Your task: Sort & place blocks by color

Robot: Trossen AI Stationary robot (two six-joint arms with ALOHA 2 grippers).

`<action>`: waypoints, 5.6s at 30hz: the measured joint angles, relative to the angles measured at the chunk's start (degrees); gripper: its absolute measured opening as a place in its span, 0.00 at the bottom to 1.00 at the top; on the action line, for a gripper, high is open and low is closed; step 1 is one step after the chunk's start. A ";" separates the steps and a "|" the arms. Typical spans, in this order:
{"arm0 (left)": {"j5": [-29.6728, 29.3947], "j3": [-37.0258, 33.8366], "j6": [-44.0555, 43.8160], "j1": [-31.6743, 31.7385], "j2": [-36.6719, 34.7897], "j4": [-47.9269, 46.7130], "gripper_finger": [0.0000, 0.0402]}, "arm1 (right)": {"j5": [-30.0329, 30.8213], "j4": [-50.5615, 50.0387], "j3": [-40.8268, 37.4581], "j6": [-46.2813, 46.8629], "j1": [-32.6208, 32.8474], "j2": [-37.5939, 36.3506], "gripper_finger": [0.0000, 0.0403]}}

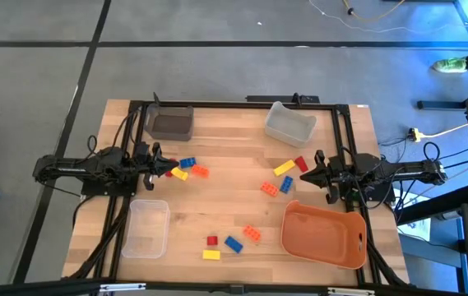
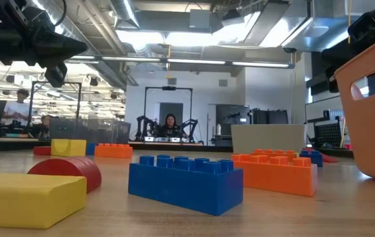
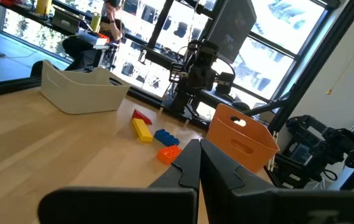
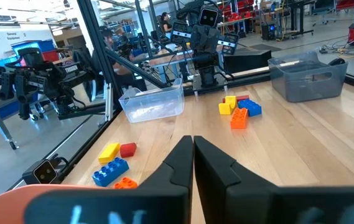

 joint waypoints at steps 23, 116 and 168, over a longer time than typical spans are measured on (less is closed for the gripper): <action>0.00 0.00 0.00 0.00 0.00 0.00 0.00 | 0.00 0.01 0.00 0.01 0.02 -0.02 0.04; -6.15 47.74 49.29 3.18 91.58 -31.50 0.63 | 0.02 0.02 -0.01 0.00 0.02 -0.04 0.04; -4.43 61.55 34.29 53.74 66.69 -52.44 0.32 | 0.02 0.00 -0.06 0.03 0.01 -0.06 0.04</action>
